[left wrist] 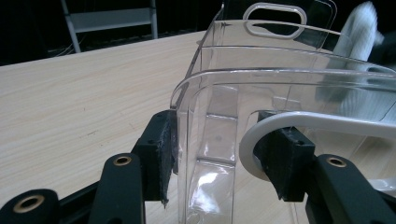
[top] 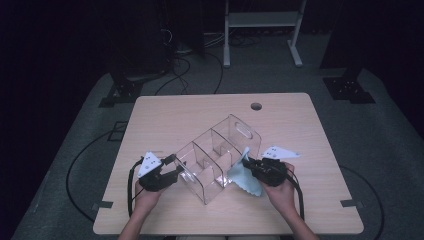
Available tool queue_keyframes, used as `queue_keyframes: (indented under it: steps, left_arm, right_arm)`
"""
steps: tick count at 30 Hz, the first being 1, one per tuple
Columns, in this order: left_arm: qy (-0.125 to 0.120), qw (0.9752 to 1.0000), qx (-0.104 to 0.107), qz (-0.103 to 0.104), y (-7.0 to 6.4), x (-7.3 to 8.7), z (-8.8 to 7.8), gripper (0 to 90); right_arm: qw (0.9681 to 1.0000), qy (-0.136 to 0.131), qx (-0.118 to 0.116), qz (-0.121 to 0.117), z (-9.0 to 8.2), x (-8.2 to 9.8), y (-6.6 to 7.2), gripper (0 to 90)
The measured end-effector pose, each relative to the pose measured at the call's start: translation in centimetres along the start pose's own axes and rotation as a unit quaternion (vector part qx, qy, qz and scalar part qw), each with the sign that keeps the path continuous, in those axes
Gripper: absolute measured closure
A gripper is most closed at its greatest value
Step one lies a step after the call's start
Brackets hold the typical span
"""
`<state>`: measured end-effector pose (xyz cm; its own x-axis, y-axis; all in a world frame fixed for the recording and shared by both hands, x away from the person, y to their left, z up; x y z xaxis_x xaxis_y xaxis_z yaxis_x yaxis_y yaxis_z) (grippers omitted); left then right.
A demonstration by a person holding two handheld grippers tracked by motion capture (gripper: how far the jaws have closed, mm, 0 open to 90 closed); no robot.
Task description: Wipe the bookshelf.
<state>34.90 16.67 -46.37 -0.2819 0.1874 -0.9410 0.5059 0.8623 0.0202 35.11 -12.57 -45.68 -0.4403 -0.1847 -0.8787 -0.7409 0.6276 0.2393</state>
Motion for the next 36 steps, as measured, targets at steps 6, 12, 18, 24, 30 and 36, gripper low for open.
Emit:
queue_keyframes:
  steps: [6, 12, 18, 24, 30, 36]
  left_arm:
    - [0.000, 1.0000, 0.001, 0.002, -0.1, 0.0, 0.1, 47.6]
    - [-0.001, 1.0000, 0.003, 0.003, -0.1, 0.0, 0.0, 47.4]
    - [0.000, 1.0000, 0.000, -0.002, -0.1, 0.0, 0.1, 47.5]
    - [0.000, 1.0000, -0.001, -0.002, -0.1, 0.0, 0.1, 47.4]
    - [-0.002, 1.0000, 0.000, -0.005, -0.1, 0.0, 0.2, 47.5]
    - [-0.004, 1.0000, 0.001, -0.006, -0.1, 0.0, 0.2, 47.4]
  right_arm:
    - [0.9997, 0.003, 0.004, -0.023, 0.2, -3.0, 0.3, 82.3]
    - [0.9999, 0.007, 0.004, -0.015, 0.4, -2.1, -0.1, 81.9]
    - [0.9997, 0.025, 0.004, -0.002, 0.4, 0.5, -0.4, 82.8]
    - [0.9971, 0.072, 0.005, 0.024, 2.4, 4.0, -1.5, 82.9]
    - [0.9958, 0.087, 0.009, 0.028, 2.8, 4.6, -1.8, 82.8]
    - [0.9971, 0.072, 0.007, 0.023, 2.3, 4.0, -1.3, 82.8]
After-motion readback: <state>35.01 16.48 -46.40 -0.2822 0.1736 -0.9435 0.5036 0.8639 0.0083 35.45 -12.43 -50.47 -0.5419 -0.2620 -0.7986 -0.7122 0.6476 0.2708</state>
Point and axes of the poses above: each handheld gripper's, and its own axes: z roughly forward along the jaws, x roughly out of its underside, y roughly to its left, the point moved 6 cm from there along z, roughly forward along the jaws, and after that the axes turned 10 degrees about -x, right-handed, at the moved point
